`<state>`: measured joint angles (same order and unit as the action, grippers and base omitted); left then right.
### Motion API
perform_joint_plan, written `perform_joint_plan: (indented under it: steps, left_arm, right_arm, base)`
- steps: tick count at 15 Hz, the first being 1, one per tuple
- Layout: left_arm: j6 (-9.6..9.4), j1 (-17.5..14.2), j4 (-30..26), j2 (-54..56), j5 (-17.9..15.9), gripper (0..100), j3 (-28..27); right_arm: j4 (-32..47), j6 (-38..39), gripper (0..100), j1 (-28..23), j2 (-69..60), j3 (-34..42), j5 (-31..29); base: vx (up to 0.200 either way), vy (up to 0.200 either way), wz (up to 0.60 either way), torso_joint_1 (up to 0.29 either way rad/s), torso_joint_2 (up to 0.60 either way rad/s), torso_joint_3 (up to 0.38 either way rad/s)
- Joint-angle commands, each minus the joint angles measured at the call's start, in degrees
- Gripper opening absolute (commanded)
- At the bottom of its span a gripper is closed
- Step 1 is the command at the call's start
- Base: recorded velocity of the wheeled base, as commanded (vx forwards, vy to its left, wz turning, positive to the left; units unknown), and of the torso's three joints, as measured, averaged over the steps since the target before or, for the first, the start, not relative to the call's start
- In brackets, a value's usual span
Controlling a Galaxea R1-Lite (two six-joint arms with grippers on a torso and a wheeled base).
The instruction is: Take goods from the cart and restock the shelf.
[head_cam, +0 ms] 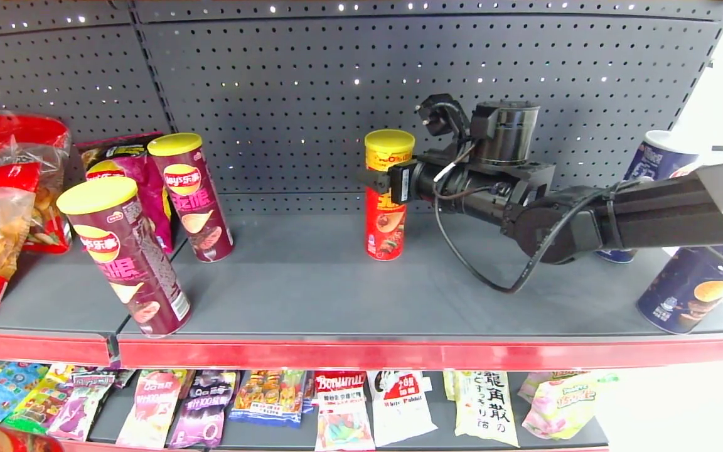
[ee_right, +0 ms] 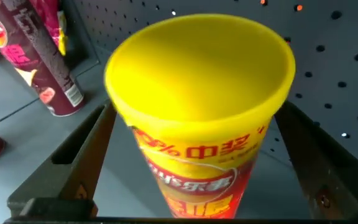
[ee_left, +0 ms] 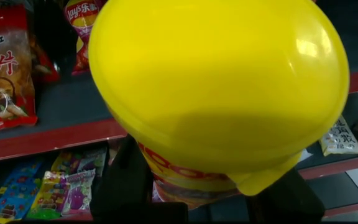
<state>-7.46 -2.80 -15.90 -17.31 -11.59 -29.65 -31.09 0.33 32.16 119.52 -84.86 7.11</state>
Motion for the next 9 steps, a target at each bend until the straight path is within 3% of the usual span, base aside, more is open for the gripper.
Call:
perform_joint_plan:
  steps: [1, 3, 9]
  left_arm:
    - [-0.01, 0.0, 0.0, -0.1, 0.0, 0, 0.0]
    - [-0.01, 0.1, 0.0, -0.1, 0.0, 0, 0.0]
    - [-0.01, 0.0, 0.0, 0.1, 0.0, 0, 0.3]
  right_arm:
    - [0.1, 0.0, 0, 0.1, 0.5, -0.6, 0.0]
    - [0.3, 0.0, 0, 0.2, 0.5, -0.2, -0.1]
    - [3.0, -0.1, 0, 2.2, -6.9, 5.3, -7.9]
  base:
    - [0.0, 0.0, 0.0, 0.0, 0.0, 0.0]
    - [0.0, 0.0, 0.0, 0.0, 0.0, 0.0]
    - [0.0, 0.0, 0.0, 0.0, 0.0, 0.0]
